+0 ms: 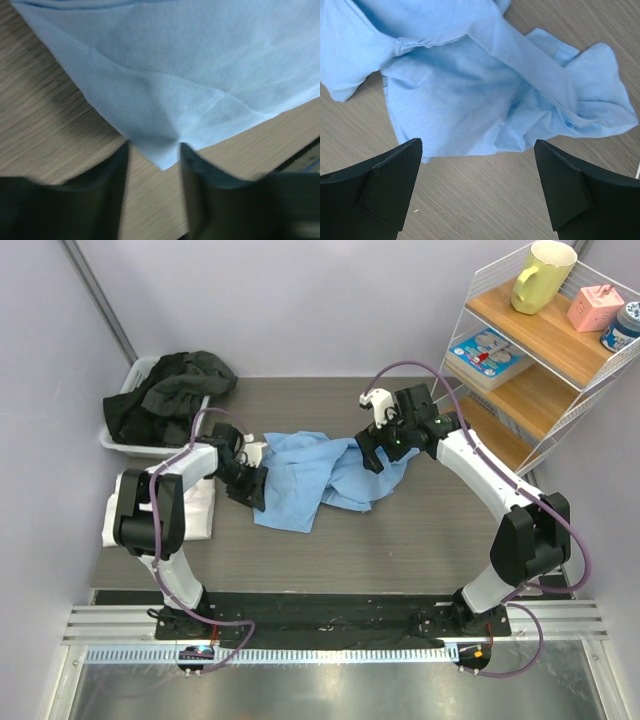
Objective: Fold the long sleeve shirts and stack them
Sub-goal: Move the shirt to the center of the board
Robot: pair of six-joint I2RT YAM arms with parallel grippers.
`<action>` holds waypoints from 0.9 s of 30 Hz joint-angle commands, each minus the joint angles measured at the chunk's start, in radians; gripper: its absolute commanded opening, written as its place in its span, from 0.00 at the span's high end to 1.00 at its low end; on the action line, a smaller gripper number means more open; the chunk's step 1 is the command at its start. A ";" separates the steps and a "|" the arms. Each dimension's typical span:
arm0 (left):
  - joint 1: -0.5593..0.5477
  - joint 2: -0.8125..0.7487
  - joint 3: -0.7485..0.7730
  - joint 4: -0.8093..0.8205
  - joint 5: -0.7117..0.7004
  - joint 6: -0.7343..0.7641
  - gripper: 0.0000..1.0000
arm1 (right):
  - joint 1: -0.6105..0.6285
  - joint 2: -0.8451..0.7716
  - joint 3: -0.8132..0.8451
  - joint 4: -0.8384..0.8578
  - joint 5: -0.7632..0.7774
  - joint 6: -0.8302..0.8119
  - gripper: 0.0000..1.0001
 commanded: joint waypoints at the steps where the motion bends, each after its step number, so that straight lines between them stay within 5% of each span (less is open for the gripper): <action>1: 0.052 -0.028 0.082 0.057 0.134 -0.041 0.89 | -0.005 -0.043 0.037 0.046 0.063 -0.016 0.00; 2: 0.079 -0.048 0.106 0.049 0.161 -0.038 1.00 | -0.005 -0.063 0.028 0.049 0.070 -0.019 0.00; 7: 0.087 -0.219 0.347 0.000 0.188 -0.049 1.00 | -0.018 -0.121 0.007 0.113 0.074 -0.025 0.00; 11: 0.087 -0.205 0.491 -0.070 0.142 -0.089 1.00 | -0.019 -0.120 0.056 0.121 0.067 -0.022 0.00; 12: 0.087 -0.188 0.513 -0.119 0.143 -0.075 0.96 | -0.019 -0.116 0.065 0.113 0.066 -0.019 0.00; 13: 0.087 -0.178 0.484 -0.173 0.142 -0.074 0.72 | -0.018 -0.116 0.073 0.113 0.066 -0.017 0.00; 16: 0.087 -0.212 0.319 -0.085 0.116 -0.103 0.44 | -0.018 -0.126 0.068 0.103 0.064 -0.016 0.00; 21: 0.087 -0.220 0.044 -0.008 0.142 -0.130 0.30 | -0.018 -0.144 0.044 0.090 0.066 -0.016 0.00; 27: 0.086 -0.097 -0.001 0.061 0.091 -0.034 0.26 | -0.018 -0.135 0.036 0.080 0.046 -0.014 0.00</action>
